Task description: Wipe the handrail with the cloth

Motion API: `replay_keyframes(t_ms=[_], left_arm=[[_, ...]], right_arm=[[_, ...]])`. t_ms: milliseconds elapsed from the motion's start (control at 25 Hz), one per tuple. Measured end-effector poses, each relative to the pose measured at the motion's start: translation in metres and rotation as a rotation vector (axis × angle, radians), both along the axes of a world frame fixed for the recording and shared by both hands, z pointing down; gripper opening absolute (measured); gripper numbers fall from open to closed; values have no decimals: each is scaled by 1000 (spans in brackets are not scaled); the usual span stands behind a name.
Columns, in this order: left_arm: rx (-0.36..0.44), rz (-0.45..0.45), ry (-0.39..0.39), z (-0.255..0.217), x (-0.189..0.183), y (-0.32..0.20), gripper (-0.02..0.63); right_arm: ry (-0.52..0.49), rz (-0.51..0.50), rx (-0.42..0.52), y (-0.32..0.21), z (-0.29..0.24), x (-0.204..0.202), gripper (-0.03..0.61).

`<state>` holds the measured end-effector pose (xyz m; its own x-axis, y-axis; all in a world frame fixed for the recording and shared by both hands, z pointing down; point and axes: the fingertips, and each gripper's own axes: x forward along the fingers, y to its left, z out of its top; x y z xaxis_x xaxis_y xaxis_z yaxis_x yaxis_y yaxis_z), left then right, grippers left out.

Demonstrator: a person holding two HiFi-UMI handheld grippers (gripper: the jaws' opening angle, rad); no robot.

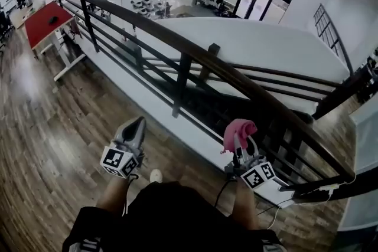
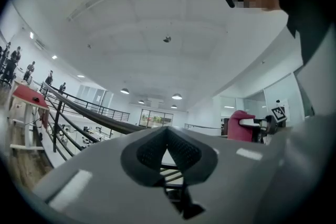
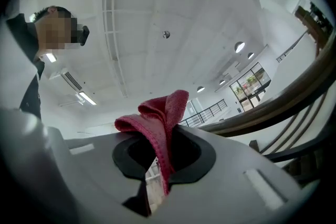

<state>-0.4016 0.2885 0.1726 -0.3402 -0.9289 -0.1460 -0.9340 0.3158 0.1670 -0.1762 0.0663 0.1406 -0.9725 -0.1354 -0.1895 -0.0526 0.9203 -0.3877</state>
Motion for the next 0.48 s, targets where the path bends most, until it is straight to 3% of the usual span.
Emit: replay_keyframes(t_ms=[200, 480], left_arm=[[-13, 57, -15, -4, -45, -12, -1], [-25, 30, 23, 11, -99, -14, -2]], right_arm=[[16, 27, 24, -2, -9, -53, 48], [63, -6, 70, -3, -11, -121, 48]])
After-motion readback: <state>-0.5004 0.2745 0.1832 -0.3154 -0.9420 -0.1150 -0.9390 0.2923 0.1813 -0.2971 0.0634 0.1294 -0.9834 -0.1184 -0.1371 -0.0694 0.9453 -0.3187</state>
